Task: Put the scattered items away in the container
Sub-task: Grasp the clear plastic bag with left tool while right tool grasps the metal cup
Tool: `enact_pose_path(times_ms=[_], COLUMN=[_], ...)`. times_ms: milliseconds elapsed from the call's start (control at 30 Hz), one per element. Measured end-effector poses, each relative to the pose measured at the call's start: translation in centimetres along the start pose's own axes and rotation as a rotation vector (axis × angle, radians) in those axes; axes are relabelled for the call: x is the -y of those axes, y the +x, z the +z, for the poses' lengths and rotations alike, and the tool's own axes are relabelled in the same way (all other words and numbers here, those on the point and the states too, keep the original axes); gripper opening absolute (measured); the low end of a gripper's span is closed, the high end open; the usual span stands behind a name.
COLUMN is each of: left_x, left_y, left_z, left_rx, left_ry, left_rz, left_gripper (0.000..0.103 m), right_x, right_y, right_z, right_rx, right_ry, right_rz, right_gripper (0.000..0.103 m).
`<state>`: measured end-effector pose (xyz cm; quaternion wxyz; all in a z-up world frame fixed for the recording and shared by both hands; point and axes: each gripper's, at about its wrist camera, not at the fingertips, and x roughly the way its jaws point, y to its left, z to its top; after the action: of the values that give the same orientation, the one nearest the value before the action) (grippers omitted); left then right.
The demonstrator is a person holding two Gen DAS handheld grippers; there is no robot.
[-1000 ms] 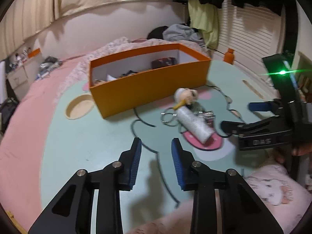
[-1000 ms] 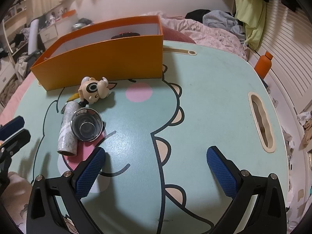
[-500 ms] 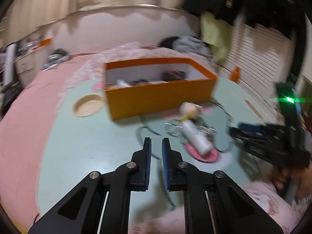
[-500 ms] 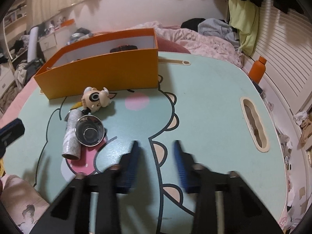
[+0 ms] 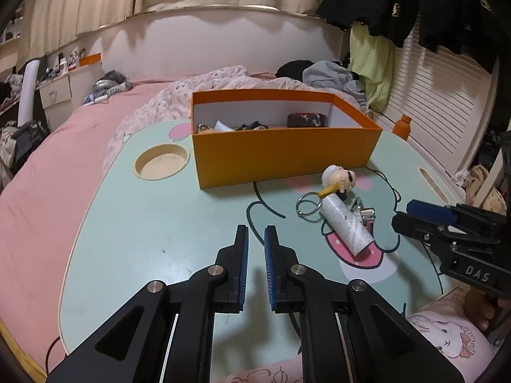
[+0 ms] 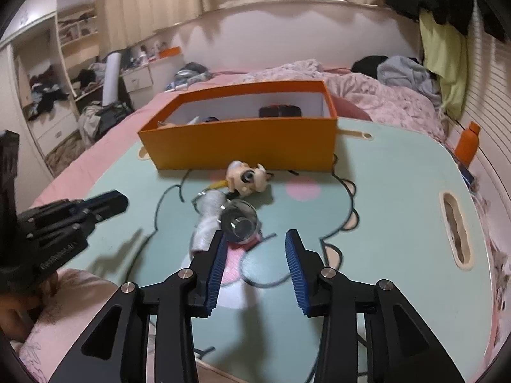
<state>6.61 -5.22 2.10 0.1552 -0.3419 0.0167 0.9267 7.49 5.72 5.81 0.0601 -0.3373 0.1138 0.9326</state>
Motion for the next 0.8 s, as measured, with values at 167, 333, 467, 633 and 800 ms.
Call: enact_pose_path(times_ms=[167,333,467,633,800], left_x=[0.4,0.4,0.5,0.4,1.3], left_y=[0.0,0.0,0.0,-0.1,0.1], left_z=[-0.1,-0.1,0.0,0.0,0.7], left_rx=[-0.003,-0.007,-0.005,-0.004,-0.033], left_ry=[0.023,0.027,0.03,0.032,0.083], left_rz=[0.003,0.002,-0.005,-0.024,-0.102], left_gripper=[0.017,0.018,0.021,0.021,0.021], right_x=[0.0,-0.2,-0.3,0.2,3.0], right_y=[2.3,3.8,5.1,4.2,0.7], right_z=[0.9,1.7,1.8,1.2,0.3], right_rx=[-0.072,-0.103,-0.153,-0.107,0.051], right_ry=[0.021,0.02,0.018,0.046,0.184], right_rz=[0.034,0.034,0.024,0.021,-0.016], right_gripper=[0.039,0.039,0.038,0.035,0.035])
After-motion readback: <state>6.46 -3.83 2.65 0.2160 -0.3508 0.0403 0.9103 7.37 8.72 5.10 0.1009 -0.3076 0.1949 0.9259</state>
